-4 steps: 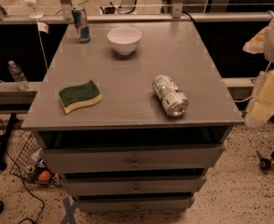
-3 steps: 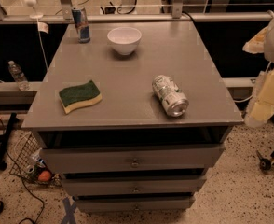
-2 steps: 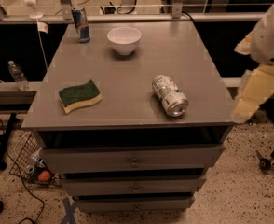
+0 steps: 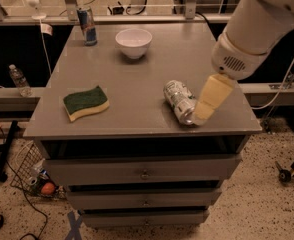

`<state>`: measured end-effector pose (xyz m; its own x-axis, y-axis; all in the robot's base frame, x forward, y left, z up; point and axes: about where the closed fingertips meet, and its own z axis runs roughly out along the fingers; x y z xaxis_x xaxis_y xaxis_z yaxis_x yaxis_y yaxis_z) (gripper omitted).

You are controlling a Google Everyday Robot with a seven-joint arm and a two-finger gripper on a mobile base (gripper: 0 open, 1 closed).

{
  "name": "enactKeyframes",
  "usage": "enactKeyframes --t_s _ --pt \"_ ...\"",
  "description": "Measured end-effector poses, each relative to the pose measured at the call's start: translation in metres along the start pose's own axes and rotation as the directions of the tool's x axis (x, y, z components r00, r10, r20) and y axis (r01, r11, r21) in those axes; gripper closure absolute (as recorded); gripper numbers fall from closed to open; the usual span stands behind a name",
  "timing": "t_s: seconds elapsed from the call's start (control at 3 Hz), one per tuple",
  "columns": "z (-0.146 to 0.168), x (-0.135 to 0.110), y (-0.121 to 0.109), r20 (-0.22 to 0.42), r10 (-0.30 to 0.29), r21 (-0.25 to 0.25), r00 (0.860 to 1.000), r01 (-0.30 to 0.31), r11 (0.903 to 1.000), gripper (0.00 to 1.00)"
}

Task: Move 7up can near sponge

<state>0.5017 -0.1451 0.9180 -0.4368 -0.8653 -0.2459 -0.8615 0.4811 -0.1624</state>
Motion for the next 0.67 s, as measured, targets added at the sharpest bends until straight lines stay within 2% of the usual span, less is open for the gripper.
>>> enactKeyframes --t_s 0.33,0.67 --pt "0.024 -0.02 0.0 -0.044 0.092 -0.015 0.995 -0.093 0.9955 0.0" --pt "0.045 -0.03 0.001 -0.097 0.164 -0.028 0.982 -0.167 0.9856 0.0"
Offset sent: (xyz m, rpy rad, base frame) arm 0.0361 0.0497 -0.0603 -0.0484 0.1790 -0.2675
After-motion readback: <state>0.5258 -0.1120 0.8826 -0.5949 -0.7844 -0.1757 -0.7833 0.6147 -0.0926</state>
